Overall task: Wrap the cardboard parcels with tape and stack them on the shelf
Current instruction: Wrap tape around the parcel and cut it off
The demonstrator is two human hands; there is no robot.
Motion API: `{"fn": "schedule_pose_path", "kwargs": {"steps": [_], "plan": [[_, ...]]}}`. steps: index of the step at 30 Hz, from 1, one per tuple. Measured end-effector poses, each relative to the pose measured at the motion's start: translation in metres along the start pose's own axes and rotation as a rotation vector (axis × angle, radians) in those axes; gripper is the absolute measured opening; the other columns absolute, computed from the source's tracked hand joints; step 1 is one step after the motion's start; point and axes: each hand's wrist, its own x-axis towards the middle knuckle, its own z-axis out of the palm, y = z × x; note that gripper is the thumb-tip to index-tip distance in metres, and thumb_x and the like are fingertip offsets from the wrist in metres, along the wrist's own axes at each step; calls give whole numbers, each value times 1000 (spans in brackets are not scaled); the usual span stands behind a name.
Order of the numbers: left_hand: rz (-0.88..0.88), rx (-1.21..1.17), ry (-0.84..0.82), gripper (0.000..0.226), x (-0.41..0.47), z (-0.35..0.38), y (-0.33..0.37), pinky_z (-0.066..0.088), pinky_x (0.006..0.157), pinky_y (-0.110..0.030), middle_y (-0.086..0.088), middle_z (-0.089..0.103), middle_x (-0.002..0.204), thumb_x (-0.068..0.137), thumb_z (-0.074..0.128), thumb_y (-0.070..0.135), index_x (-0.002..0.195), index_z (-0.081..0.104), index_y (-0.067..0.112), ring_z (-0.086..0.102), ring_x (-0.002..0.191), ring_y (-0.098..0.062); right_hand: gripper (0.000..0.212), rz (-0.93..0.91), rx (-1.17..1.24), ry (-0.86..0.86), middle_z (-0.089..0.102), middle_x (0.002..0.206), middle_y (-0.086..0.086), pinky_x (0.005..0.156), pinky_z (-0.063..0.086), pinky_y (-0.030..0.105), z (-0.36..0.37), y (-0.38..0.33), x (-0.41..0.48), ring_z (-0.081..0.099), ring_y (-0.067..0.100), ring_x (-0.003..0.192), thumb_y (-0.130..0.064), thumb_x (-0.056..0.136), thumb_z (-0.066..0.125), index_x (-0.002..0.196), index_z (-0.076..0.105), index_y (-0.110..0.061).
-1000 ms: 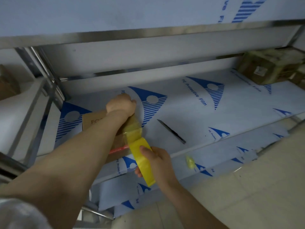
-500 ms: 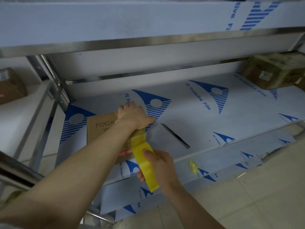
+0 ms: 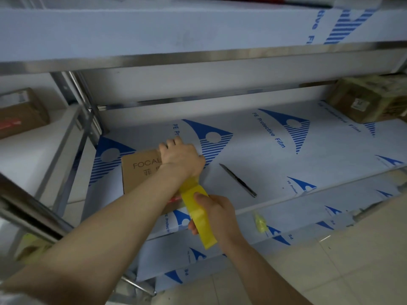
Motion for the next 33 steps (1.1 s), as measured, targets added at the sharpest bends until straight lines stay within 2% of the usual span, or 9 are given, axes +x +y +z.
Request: {"fn": "schedule_pose_path", "kwargs": {"steps": [6,11,16,18,20,22,24,29,33], "plan": [[7,-149,123,43,27,1,-15,41,80,-37,-18,54,122,98,29,35,120,56,8,50,108,-32,30,5,5,-1,64,52,15,48,51,28,-3,-1,-1,60,22,44,-28,91,58,72,59,-5],[-227,-462,28,53,55,1,-25,40,68,-33,-9,56,86,99,24,52,84,55,11,54,81,-26,31,-2,-33,-18,63,51,11,48,49,27,-2,1,-2,59,19,41,-29,91,58,73,60,-4],[-133,-334,177,65,45,2,-17,38,61,-29,-5,46,59,100,17,52,61,48,11,44,54,-19,29,11,-38,-8,63,51,11,47,49,26,-1,-1,-2,59,20,42,-29,91,58,74,60,-5],[7,-153,346,65,34,0,-13,40,74,-32,-4,43,53,102,19,48,58,49,10,37,47,-20,29,12,-42,-9,63,51,12,47,50,27,0,-1,-3,59,20,42,-28,91,58,73,60,-5],[70,-100,298,66,27,-4,-8,38,80,-35,-5,49,59,101,17,51,75,62,9,41,52,-20,29,19,-37,-10,63,51,12,48,50,28,-1,-1,-5,59,21,42,-27,90,58,72,60,-5],[35,-160,48,80,22,-4,-8,38,88,-41,-16,62,105,91,11,70,106,64,12,57,90,-27,29,33,-16,-8,62,51,13,49,50,29,-2,-2,-5,59,22,43,-26,91,59,71,59,-4],[83,-77,-88,88,14,0,-10,14,111,-54,-20,24,153,83,13,80,143,37,21,24,139,-33,31,41,4,2,62,51,15,47,50,28,-2,-5,-3,59,22,42,-26,91,59,71,60,-3],[143,-227,-17,79,-3,-8,-13,-6,115,-52,-15,9,159,89,20,72,152,17,23,3,147,-28,32,59,10,-2,63,50,14,44,50,27,1,-6,-5,61,21,41,-27,93,58,78,60,1],[188,-394,-440,136,-11,-33,-57,-6,113,-54,-4,-19,158,41,58,89,149,-8,38,-20,144,-24,32,82,21,-15,63,50,14,42,47,23,-7,-6,-5,59,21,40,-28,92,59,77,62,1]]}}
